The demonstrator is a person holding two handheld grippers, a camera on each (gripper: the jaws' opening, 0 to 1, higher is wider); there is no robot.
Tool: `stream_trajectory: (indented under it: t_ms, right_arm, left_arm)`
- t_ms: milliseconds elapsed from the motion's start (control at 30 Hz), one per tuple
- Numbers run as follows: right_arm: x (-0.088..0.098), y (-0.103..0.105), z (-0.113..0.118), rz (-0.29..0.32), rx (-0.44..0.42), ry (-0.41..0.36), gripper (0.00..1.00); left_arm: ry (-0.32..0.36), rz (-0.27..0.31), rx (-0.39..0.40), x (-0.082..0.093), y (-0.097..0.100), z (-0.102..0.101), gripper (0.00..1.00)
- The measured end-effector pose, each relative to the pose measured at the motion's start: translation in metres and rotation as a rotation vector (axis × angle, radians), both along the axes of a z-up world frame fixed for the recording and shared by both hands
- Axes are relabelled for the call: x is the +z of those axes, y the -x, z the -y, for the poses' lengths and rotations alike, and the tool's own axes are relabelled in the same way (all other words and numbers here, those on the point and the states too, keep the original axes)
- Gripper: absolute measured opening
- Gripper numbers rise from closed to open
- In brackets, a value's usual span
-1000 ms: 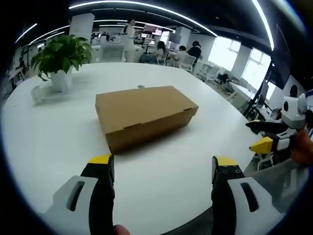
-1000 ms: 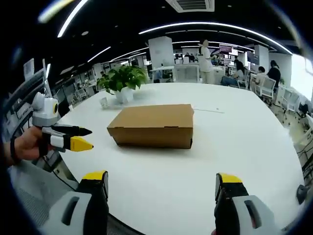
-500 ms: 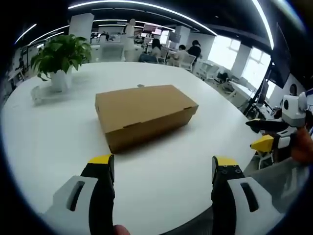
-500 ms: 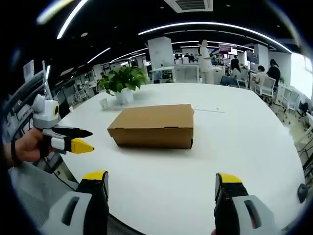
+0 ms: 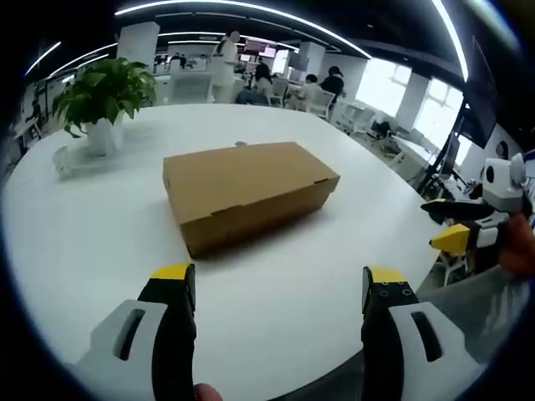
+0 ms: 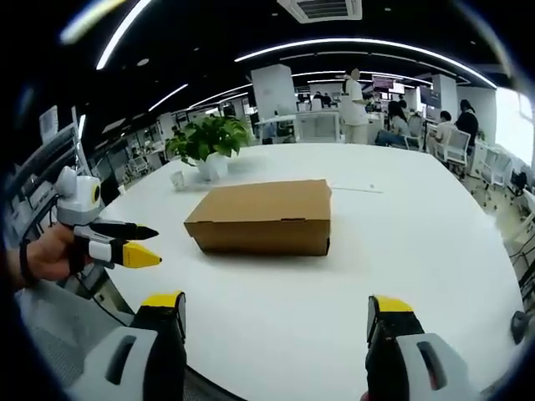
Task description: Operate the shoe box by opening the lid, removing the specified soft item, and placing it in the target area until the item is outside and the box remains undamaged.
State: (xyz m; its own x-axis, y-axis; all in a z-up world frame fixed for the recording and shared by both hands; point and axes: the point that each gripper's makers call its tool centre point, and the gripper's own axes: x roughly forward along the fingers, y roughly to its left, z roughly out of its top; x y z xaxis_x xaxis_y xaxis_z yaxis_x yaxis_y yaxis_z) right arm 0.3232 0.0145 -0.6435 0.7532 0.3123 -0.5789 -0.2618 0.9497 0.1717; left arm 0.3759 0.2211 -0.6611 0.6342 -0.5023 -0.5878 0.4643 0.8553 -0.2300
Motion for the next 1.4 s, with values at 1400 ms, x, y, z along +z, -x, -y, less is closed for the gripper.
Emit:
stream_trajectory:
  t_ms: [1400]
  right_arm:
    - [-0.014, -0.018, 0.006, -0.064, 0.063, -0.050, 0.87]
  left_arm:
    - [0.006, -0.041, 0.076, -0.011, -0.004, -0.017, 0.79]
